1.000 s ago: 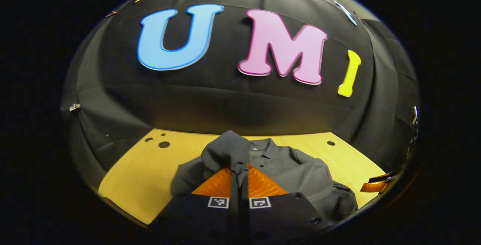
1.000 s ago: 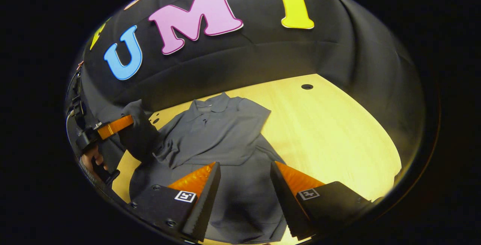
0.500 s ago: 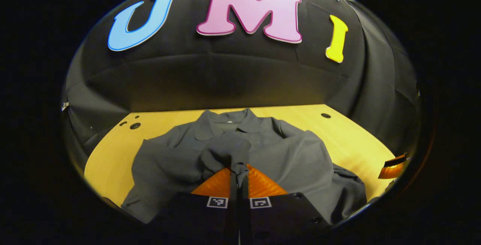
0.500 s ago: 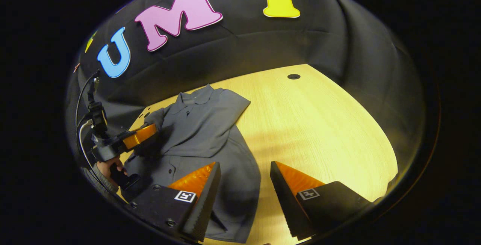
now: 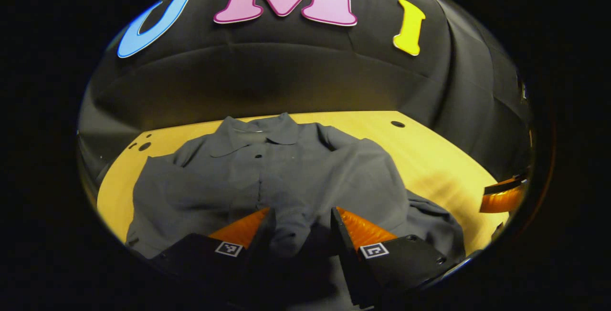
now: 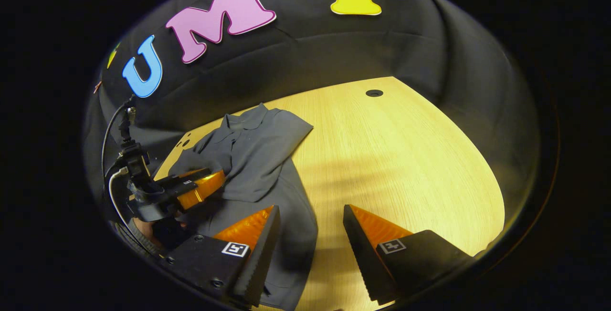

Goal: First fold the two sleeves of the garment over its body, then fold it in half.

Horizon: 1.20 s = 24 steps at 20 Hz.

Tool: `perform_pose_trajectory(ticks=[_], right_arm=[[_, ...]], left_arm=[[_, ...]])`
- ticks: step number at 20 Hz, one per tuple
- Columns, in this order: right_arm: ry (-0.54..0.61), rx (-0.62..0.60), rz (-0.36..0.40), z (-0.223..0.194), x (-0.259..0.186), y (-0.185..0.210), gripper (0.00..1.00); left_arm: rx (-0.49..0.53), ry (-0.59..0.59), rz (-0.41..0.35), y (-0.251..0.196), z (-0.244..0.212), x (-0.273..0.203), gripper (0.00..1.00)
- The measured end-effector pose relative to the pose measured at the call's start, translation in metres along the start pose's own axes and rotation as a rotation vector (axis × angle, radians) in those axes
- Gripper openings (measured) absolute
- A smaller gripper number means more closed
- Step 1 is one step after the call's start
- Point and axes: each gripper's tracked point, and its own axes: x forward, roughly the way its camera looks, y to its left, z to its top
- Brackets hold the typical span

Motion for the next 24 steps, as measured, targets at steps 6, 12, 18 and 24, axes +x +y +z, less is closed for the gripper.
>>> perform_pose_trajectory(ticks=[6, 12, 18, 24], right_arm=[[-0.015, -0.031, -0.003, -0.006, -0.025, 0.016, 0.83], [0.013, -0.063, -0.008, -0.046, -0.067, 0.047, 0.98], [0.071, -0.081, -0.069, -0.095, -0.083, 0.06, 0.98], [0.125, -0.071, -0.141, -0.13, -0.071, 0.055, 0.99]], left_arm=[[-0.142, -0.065, -0.159, -0.01, 0.015, -0.074, 0.98], [-0.135, 0.003, 0.027, 0.095, -0.036, -0.165, 0.96], [-0.09, 0.097, 0.13, 0.166, -0.098, -0.24, 0.96], [-0.099, 0.204, 0.157, 0.192, -0.158, -0.26, 0.96]])
